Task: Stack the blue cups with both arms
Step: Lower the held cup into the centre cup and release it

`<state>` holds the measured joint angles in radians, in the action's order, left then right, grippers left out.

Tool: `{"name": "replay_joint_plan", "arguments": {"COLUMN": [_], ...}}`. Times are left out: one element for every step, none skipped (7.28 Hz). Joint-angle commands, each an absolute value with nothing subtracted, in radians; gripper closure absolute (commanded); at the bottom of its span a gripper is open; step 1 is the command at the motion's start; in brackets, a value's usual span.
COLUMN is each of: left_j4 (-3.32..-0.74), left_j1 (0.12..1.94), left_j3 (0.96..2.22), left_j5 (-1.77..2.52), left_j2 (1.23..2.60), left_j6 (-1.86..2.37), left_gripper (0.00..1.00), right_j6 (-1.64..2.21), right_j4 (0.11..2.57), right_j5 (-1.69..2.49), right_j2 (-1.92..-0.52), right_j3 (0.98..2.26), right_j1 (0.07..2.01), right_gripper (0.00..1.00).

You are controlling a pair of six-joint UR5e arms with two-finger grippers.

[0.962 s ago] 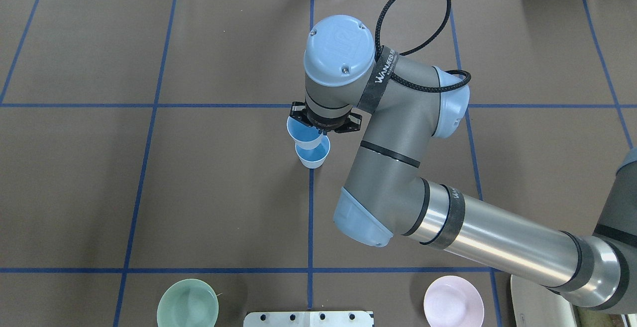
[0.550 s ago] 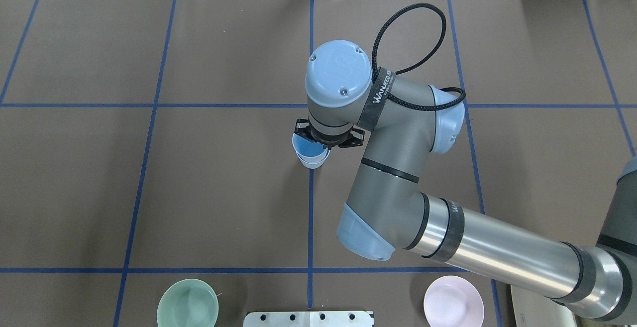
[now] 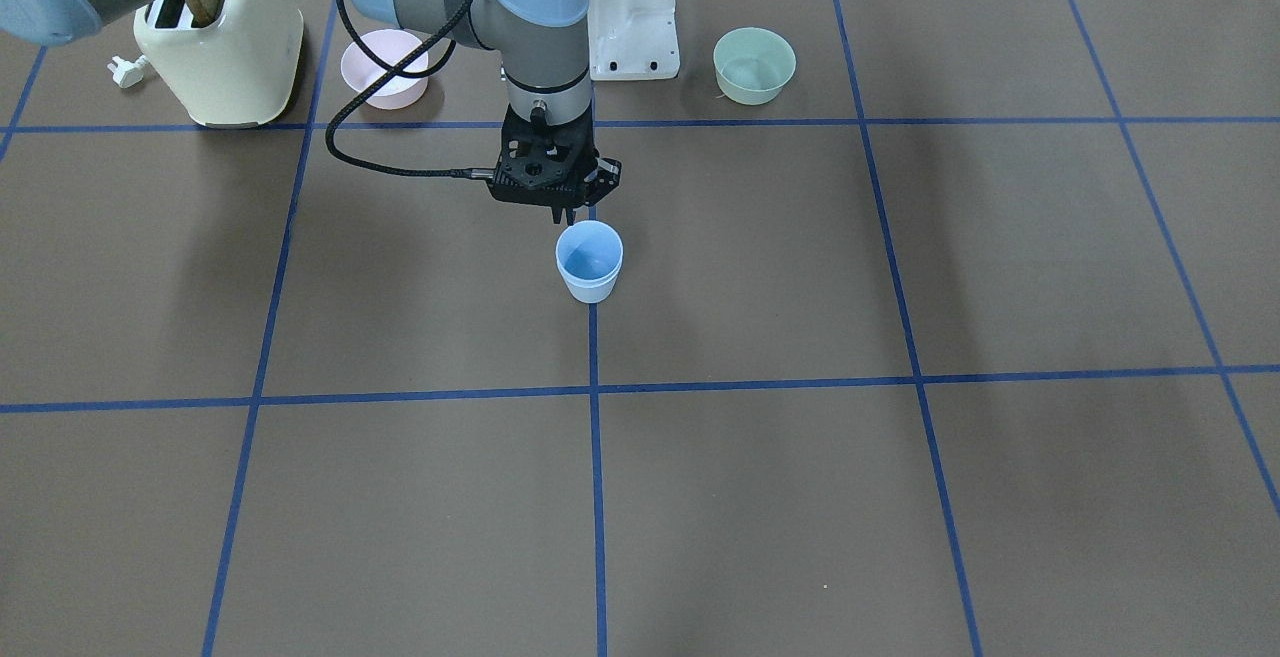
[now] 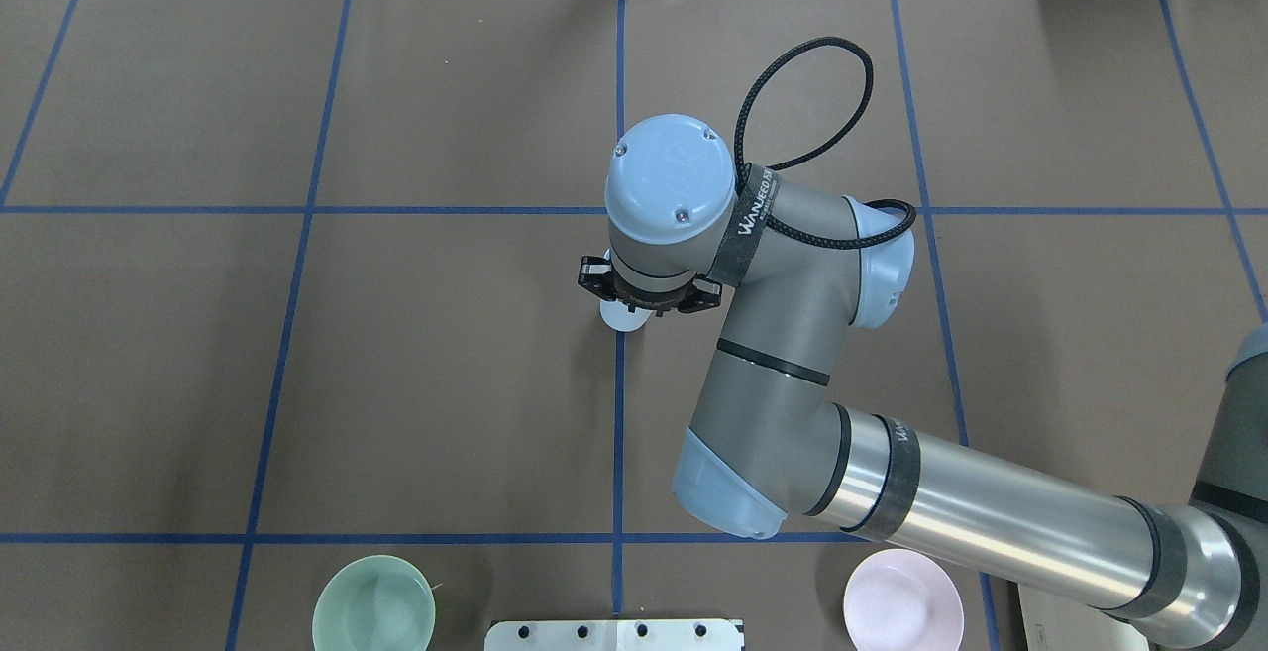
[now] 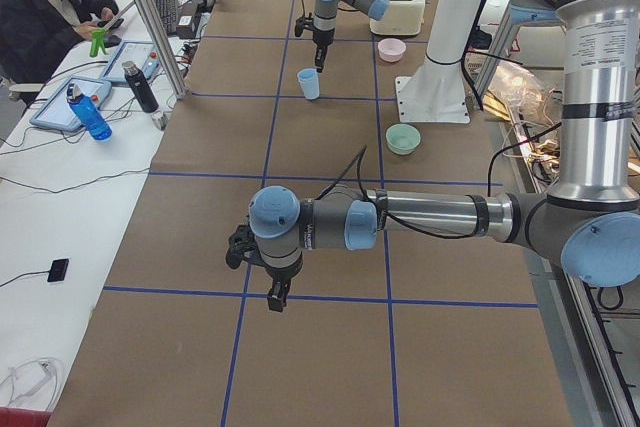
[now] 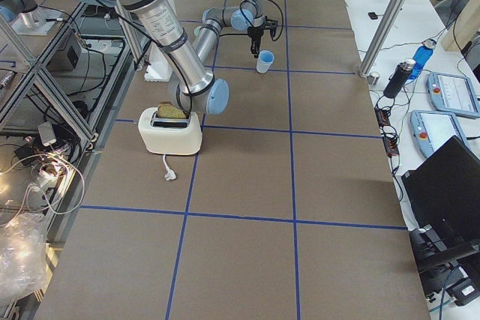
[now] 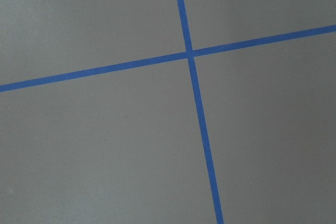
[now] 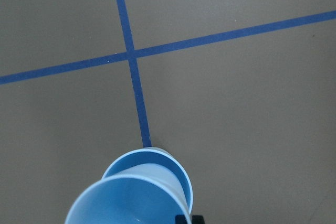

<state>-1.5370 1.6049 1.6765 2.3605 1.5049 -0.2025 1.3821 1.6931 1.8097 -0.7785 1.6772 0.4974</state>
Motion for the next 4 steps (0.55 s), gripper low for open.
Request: {"name": "replay_joint_plan", "arguments": {"left_j4": [-1.536, -1.534, -1.532, -1.532], "left_j1": [1.605, 1.605, 1.603, 1.605], "left_j3": [1.675, 1.675, 1.674, 1.672], "left_j5": [2.361, 2.361, 2.356, 2.359], "left_j2": [1.505, 1.505, 1.506, 1.503], "left_j6": [-0.202, -0.202, -0.202, -0.204], "left_gripper": [0.02, 0.02, 0.02, 0.02], "right_j6": [1.371, 1.318, 1.219, 1.052], "right_j4": [1.677, 1.677, 1.678, 1.68], "right_j5": [1.795, 1.846, 1.967, 2.085], "right_j2": [-0.769, -0.767, -0.779, -0.82], "right_j3": [1.686, 1.686, 1.684, 1.678], "right_j1": [0.549, 0.622, 0.74, 0.876], "right_gripper": [0.0, 0.0, 0.0, 0.0]}}
